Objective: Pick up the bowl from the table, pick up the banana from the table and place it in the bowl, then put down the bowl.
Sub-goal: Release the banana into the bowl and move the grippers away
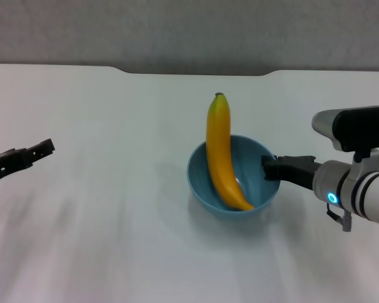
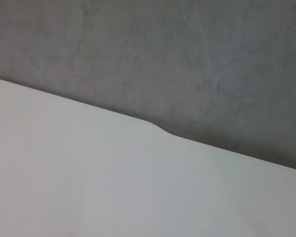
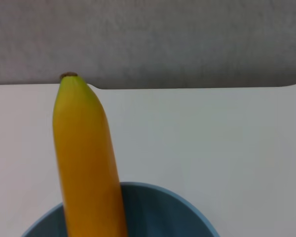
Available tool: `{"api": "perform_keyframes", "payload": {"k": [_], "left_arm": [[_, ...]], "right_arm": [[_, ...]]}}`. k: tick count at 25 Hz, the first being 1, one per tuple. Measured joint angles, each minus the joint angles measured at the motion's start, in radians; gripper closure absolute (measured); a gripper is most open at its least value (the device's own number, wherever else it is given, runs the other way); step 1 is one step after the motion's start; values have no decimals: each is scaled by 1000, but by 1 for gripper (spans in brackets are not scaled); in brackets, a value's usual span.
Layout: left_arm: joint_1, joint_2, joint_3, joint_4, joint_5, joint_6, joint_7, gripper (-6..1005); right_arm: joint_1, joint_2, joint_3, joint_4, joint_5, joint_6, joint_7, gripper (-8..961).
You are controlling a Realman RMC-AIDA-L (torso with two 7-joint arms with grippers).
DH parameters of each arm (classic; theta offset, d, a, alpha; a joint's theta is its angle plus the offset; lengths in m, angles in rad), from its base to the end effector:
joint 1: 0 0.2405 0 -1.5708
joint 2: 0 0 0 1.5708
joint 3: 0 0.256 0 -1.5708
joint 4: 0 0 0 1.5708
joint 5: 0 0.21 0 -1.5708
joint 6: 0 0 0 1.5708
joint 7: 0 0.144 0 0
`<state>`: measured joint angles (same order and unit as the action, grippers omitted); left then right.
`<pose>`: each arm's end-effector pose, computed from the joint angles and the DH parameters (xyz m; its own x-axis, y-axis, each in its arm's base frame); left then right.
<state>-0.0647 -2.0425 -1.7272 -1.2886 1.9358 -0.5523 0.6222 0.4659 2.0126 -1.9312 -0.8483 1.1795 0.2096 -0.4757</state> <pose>-0.3027 0.3394 0.0515 0.3652 0.5314 0.7644 0.9186 -0.0722 -0.3887 0.2536 0.3843 -0.0767 0.5875 -0.6211 -0.5187 -0.7944 -0.3207 -0.5158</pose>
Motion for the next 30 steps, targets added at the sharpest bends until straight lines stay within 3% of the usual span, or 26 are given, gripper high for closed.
{"api": "perform_keyframes", "payload": {"k": [21,30], "left_arm": [[17,-1,-10,4,-70,5,51,118],[35,0,-21,8,-116,5,103,118]], "right_arm": [[-25,-2,9,2,0,-3,-1,906],[-34,-2,11,-17,1,-3,3,711]]}}
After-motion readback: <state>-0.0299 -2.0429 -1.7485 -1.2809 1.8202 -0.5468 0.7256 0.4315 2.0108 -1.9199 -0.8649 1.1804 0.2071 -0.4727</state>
